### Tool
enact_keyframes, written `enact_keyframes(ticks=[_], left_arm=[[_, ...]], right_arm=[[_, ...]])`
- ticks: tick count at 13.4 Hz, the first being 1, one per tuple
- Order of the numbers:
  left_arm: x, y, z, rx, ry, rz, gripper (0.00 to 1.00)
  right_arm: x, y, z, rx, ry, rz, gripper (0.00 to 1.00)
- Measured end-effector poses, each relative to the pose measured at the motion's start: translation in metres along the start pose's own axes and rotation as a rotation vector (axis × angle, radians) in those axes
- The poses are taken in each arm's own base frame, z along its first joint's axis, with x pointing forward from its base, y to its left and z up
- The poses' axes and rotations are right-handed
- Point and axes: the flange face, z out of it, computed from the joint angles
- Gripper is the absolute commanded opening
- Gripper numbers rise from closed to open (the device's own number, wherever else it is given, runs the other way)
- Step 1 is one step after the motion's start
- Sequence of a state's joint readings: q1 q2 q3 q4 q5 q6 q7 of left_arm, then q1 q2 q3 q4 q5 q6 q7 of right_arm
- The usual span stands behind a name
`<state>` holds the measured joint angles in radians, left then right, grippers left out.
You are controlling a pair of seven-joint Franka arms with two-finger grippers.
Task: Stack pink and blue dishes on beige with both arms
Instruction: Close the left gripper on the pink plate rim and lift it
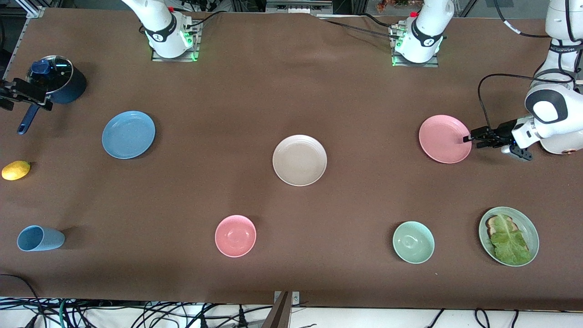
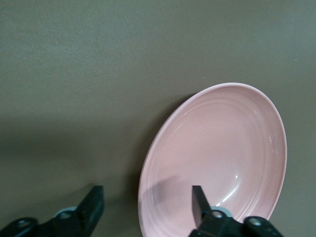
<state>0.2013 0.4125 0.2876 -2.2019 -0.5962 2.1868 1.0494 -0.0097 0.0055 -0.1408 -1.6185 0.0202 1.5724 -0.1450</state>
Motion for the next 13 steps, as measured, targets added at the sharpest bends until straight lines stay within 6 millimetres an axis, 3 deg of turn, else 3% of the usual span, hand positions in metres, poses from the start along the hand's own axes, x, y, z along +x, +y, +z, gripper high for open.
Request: enact_keyframes(ticks=[3,10,13], left_arm=[[0.0,0.0,0.0,0.001,0.0,0.006,0.0],[0.009,0.003,-0.004,0.011,0.01,0.033,0.0],[0.034,0.016,-0.023,-0.012,0.01,0.081,0.0]], right_arm=[[0.0,0.0,0.0,0.0,0.0,0.0,1.0],[0.0,0.0,0.0,0.0,0.0,0.0,1.0],[0.0,0.0,0.0,0.0,0.0,0.0,1.0]])
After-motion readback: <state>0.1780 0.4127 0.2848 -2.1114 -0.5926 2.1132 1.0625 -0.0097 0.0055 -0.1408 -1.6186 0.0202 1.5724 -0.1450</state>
